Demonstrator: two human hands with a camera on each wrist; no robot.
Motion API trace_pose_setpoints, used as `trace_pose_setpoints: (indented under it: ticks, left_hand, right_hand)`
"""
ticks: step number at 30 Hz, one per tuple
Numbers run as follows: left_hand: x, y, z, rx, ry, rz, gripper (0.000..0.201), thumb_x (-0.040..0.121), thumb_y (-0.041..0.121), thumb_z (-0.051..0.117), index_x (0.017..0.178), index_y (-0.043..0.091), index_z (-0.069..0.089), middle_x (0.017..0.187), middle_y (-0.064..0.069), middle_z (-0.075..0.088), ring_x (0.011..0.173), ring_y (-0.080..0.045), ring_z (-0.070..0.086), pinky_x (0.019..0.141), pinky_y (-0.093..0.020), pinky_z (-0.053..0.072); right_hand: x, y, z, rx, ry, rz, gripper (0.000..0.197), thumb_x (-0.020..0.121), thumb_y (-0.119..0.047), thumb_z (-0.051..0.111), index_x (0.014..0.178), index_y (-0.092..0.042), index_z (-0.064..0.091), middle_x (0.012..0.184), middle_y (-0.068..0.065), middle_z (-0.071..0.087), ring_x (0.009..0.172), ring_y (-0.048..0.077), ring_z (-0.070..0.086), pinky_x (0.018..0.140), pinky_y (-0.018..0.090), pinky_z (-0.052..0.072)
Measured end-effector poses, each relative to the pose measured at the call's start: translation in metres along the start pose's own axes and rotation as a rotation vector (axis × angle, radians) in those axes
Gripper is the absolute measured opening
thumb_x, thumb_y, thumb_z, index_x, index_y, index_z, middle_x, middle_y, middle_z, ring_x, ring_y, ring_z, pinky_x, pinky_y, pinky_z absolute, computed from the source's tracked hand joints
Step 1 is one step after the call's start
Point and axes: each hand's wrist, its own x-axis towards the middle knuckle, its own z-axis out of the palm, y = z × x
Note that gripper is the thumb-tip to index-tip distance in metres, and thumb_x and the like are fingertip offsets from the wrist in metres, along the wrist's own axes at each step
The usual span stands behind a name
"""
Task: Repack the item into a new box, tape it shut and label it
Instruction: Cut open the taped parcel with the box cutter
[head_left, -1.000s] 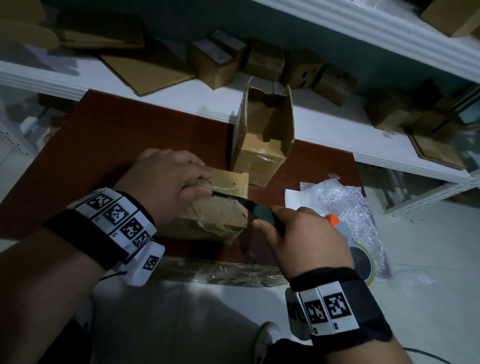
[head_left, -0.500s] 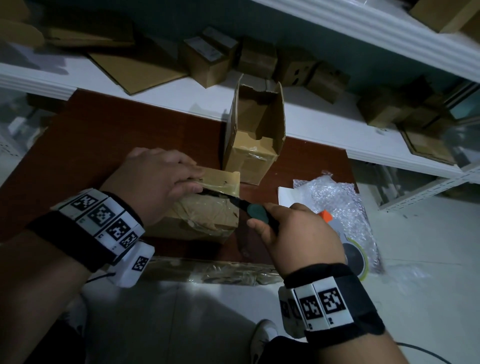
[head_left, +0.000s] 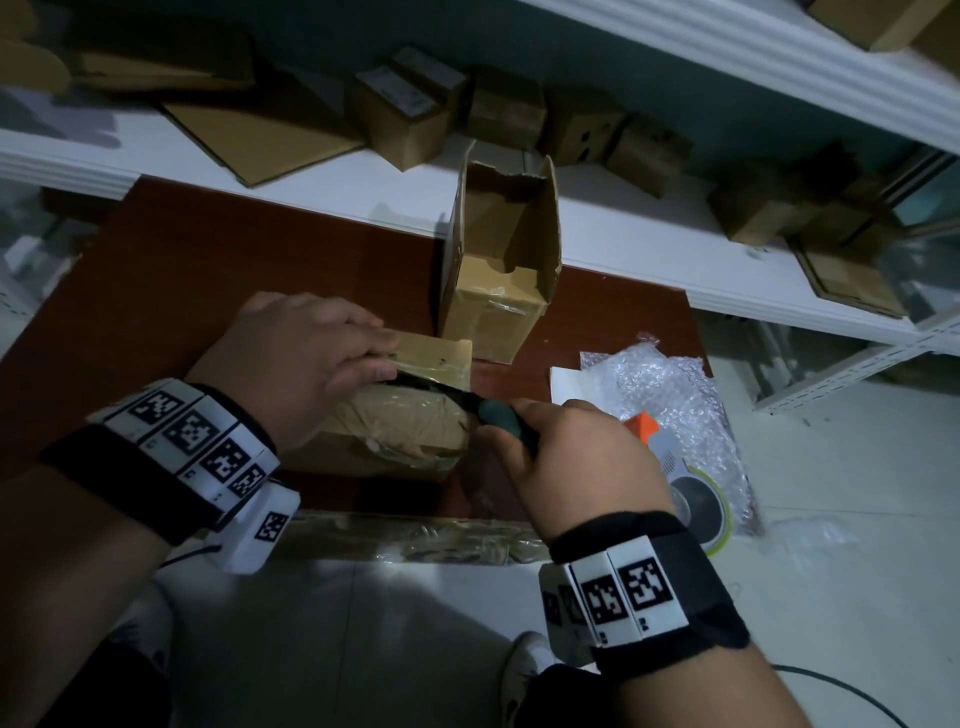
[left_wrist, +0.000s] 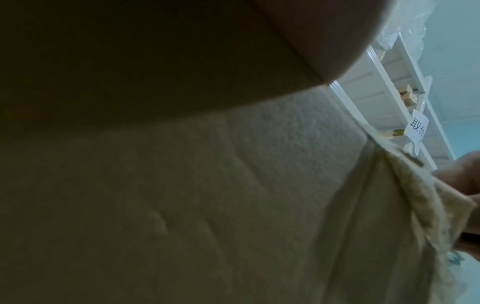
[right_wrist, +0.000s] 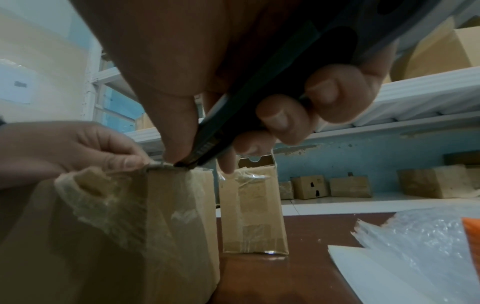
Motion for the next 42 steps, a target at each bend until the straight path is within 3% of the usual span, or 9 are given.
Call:
trace_pose_setpoints:
  ticks: [5, 9, 16, 20, 26, 30, 34, 38, 42]
  left_hand:
    - [-0.001, 0.001, -0.001, 0.018, -0.01, 0.008, 0.057, 0.09, 0.063, 0.026, 0.124, 0.039, 0.064, 0.129, 0.012, 0.062, 0.118, -0.017, 0.054, 0.1, -0.046, 0.032]
    - [-0.001, 0.002, -0.002, -0.009, -0.001, 0.002, 0.057, 0.089, 0.062, 0.026, 0.123, 0.039, 0.065, 0.129, 0.013, 0.062, 0.117, -0.017, 0.054, 0.1, -0.045, 0.031]
    - [0.0, 0.0, -0.001, -0.001, 0.03, -0.008, 0.053, 0.091, 0.062, 0.029, 0.12, 0.038, 0.067, 0.125, 0.012, 0.064, 0.111, -0.018, 0.057, 0.096, -0.047, 0.035]
    - [0.0, 0.001, 0.0, 0.006, 0.03, -0.014, 0.052, 0.092, 0.062, 0.03, 0.121, 0.04, 0.066, 0.126, 0.014, 0.063, 0.113, -0.016, 0.056, 0.098, -0.046, 0.033]
    - [-0.001, -0.001, 0.0, -0.005, 0.032, -0.008, 0.053, 0.091, 0.063, 0.029, 0.121, 0.039, 0.066, 0.126, 0.013, 0.064, 0.113, -0.017, 0.056, 0.097, -0.045, 0.033]
    - [-0.001, 0.0, -0.001, -0.025, 0.038, 0.001, 0.053, 0.093, 0.061, 0.027, 0.12, 0.038, 0.067, 0.124, 0.013, 0.065, 0.113, -0.018, 0.058, 0.097, -0.047, 0.034]
    - [0.0, 0.0, -0.003, -0.045, 0.048, 0.024, 0.058, 0.096, 0.06, 0.021, 0.117, 0.034, 0.068, 0.118, 0.01, 0.069, 0.108, -0.018, 0.062, 0.094, -0.048, 0.039]
    - [0.0, 0.0, -0.003, -0.045, 0.055, 0.064, 0.068, 0.095, 0.068, 0.017, 0.115, 0.031, 0.07, 0.117, 0.007, 0.07, 0.106, -0.021, 0.064, 0.093, -0.051, 0.042]
    - [0.0, 0.001, -0.004, -0.06, 0.049, 0.068, 0.057, 0.093, 0.061, 0.026, 0.117, 0.033, 0.07, 0.121, 0.011, 0.068, 0.11, -0.018, 0.061, 0.093, -0.043, 0.035]
  right_hand:
    - [-0.003, 0.004, -0.005, 0.004, -0.021, 0.008, 0.046, 0.092, -0.068, 0.046, 0.122, -0.039, 0.063, 0.102, -0.002, 0.064, 0.096, 0.024, 0.064, 0.068, 0.032, 0.048]
    - [-0.004, 0.004, -0.007, -0.005, -0.009, 0.013, 0.046, 0.092, -0.068, 0.048, 0.126, -0.041, 0.061, 0.106, -0.002, 0.064, 0.099, 0.025, 0.065, 0.075, 0.034, 0.052]
    - [0.001, -0.001, 0.0, -0.026, 0.035, 0.007, 0.047, 0.092, -0.069, 0.045, 0.128, -0.042, 0.057, 0.1, -0.002, 0.059, 0.096, 0.027, 0.063, 0.069, 0.033, 0.047]
    - [0.0, 0.006, -0.004, -0.019, 0.016, 0.014, 0.046, 0.091, -0.069, 0.048, 0.127, -0.041, 0.06, 0.105, -0.002, 0.062, 0.1, 0.026, 0.063, 0.073, 0.035, 0.052]
    - [0.006, 0.04, -0.009, -0.016, 0.092, 0.12, 0.045, 0.09, -0.069, 0.051, 0.117, -0.037, 0.065, 0.089, 0.0, 0.054, 0.091, 0.03, 0.065, 0.071, 0.036, 0.054]
    - [0.002, 0.039, -0.003, 0.107, 0.095, 0.027, 0.052, 0.086, -0.075, 0.05, 0.126, -0.044, 0.063, 0.093, -0.003, 0.059, 0.094, 0.024, 0.064, 0.074, 0.035, 0.052]
    - [0.001, 0.029, 0.001, 0.069, 0.081, -0.085, 0.053, 0.085, -0.076, 0.048, 0.127, -0.048, 0.061, 0.094, -0.006, 0.062, 0.095, 0.02, 0.064, 0.07, 0.032, 0.048]
    - [0.003, 0.029, 0.006, 0.047, 0.096, -0.117, 0.051, 0.085, -0.077, 0.047, 0.126, -0.05, 0.06, 0.091, -0.007, 0.06, 0.091, 0.02, 0.064, 0.068, 0.035, 0.054]
    - [0.009, 0.025, 0.01, 0.035, 0.11, -0.101, 0.051, 0.087, -0.075, 0.046, 0.128, -0.047, 0.059, 0.091, -0.006, 0.058, 0.09, 0.021, 0.063, 0.07, 0.038, 0.056]
